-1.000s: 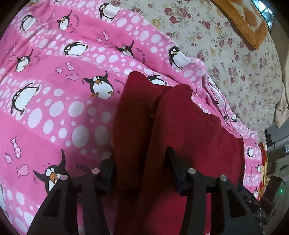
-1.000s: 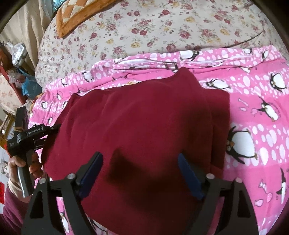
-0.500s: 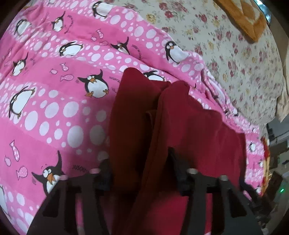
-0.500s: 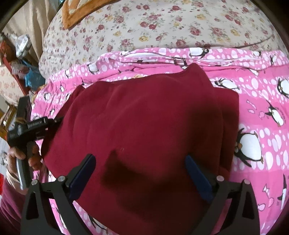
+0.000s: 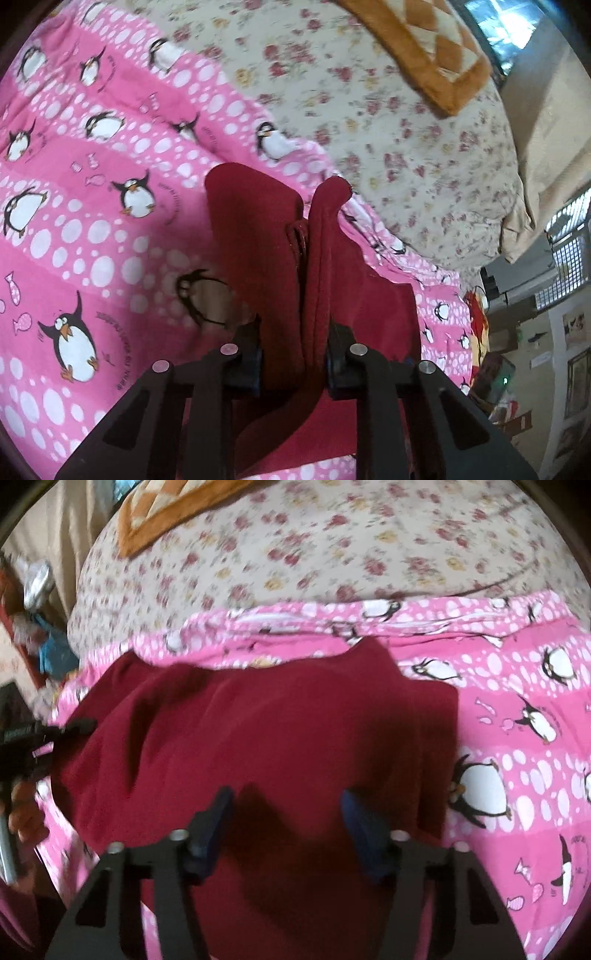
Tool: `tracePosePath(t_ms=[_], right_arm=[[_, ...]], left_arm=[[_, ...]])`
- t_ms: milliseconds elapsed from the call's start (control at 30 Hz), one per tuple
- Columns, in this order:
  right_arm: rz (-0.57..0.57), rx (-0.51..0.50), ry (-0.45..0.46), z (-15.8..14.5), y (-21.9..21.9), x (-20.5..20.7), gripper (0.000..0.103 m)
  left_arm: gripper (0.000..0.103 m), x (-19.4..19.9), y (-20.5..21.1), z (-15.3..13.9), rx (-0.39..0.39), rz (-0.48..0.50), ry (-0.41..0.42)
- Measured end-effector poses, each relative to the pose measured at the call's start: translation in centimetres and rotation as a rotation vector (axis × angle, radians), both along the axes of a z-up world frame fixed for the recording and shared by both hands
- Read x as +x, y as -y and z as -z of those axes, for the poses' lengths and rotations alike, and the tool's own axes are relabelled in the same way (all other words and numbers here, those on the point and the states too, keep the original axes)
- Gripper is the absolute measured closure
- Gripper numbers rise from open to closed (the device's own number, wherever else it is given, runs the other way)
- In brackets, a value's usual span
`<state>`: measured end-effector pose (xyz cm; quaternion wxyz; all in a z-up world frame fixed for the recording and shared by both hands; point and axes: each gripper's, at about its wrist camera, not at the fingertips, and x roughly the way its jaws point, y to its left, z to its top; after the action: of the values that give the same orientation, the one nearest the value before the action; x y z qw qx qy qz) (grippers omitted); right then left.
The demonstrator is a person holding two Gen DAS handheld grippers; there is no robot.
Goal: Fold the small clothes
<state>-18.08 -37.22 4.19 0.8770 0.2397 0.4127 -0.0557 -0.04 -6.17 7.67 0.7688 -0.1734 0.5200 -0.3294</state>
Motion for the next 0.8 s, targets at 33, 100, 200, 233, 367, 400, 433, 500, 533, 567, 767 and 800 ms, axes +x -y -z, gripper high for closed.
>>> tracePosePath(t_ms=[33, 100, 200, 233, 367, 400, 433, 500, 533, 567, 767, 800], right_arm=[[0.003, 0.005, 0.003, 0.0, 0.1, 0.1, 0.042], [0.004, 0.004, 0.009, 0.2, -0.1, 0.3, 0.042], [-0.004, 0.012, 0.022, 0.3, -0.5, 0.8, 0.042], [-0.004, 0.025, 0.028, 0.4, -0.6, 1.0, 0.042], [0.005, 0.067, 0.058, -0.2, -0.4, 1.1, 0.042], [0.002, 0.078, 0.08, -0.6, -0.2, 1.0, 0.042], [-0.005, 0.074, 0.099, -1.0, -0.2, 1.0, 0.042], [-0.021, 0.052, 0.079, -1.0, -0.3, 1.3, 0.042], [-0.022, 0.054, 0.045, -0.5, -0.2, 1.6, 0.042], [-0.011, 0.072, 0.011, 0.3, 0.1, 1.7, 0.042], [0.06, 0.175, 0.056, 0.0, 2.6, 1.0, 0.042], [0.083, 0.189, 0.054, 0.2, 3.1, 0.8, 0.042]], left_arm=[[0.101, -0.3, 0.3, -0.3, -0.001, 0.004, 0.007], [0.101, -0.8, 0.9, -0.9, -0.006, 0.012, 0.018], [0.101, -1.5, 1.7, -1.7, 0.007, 0.016, 0.051], [0.101, -1.7, 1.9, -1.9, 0.007, 0.018, 0.055], [0.101, -2.6, 3.0, -2.8, 0.004, 0.027, 0.069], [0.101, -2.9, 3.4, -3.1, -0.002, 0.031, 0.07], [0.101, -3.1, 3.7, -3.4, -0.007, 0.034, 0.072], [0.101, -3.6, 4.6, -4.0, -0.012, 0.042, 0.075], [0.101, -3.8, 5.0, -4.2, -0.015, 0.046, 0.075], [0.101, -4.0, 5.4, -4.4, -0.016, 0.051, 0.074], [0.102, -5.5, 8.4, -5.2, -0.001, 0.086, 0.08], [0.102, -5.8, 9.2, -5.2, -0.002, 0.095, 0.078]])
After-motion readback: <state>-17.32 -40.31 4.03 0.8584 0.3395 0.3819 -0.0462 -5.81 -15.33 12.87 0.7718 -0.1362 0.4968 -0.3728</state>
